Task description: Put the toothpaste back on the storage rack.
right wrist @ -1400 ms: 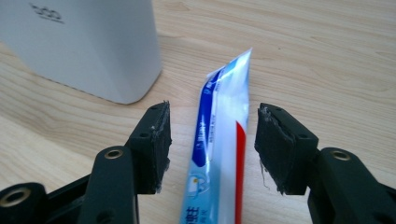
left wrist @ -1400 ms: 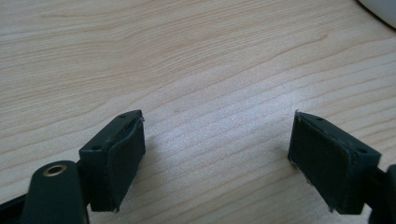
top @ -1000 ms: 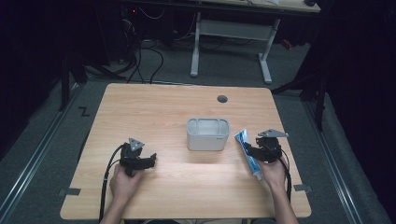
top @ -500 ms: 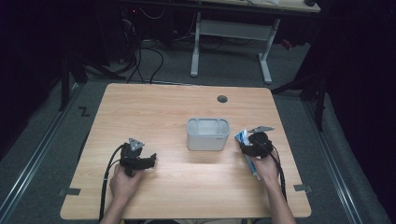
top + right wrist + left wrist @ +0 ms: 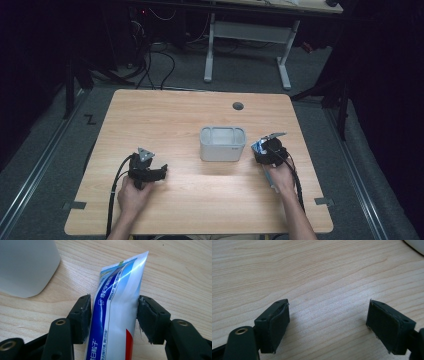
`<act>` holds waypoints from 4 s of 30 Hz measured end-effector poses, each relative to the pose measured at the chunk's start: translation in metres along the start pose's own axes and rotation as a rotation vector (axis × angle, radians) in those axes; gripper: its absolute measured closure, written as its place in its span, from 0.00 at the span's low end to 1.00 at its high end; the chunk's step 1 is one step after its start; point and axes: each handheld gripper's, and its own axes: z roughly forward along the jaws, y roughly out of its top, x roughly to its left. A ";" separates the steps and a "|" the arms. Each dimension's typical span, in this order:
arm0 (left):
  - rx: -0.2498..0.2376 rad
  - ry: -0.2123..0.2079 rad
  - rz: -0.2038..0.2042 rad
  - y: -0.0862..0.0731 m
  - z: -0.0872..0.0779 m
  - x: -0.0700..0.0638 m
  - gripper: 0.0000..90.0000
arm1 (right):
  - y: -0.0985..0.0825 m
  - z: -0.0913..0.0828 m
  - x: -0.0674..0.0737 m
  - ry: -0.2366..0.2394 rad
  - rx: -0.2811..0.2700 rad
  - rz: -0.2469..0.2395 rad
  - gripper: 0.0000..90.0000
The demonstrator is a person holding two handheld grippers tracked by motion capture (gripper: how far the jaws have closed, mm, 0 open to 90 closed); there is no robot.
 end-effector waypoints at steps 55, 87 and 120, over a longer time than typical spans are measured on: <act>0.000 -0.001 0.001 0.000 0.000 0.000 0.21 | 0.004 -0.020 -0.028 0.167 0.012 0.042 0.77; 0.000 -0.003 -0.001 0.000 0.000 0.000 0.21 | 0.008 -0.068 -0.026 0.244 -0.231 0.070 0.82; 0.000 -0.003 -0.001 0.000 0.000 0.000 0.21 | 0.032 -0.125 -0.011 0.393 -0.439 0.022 0.81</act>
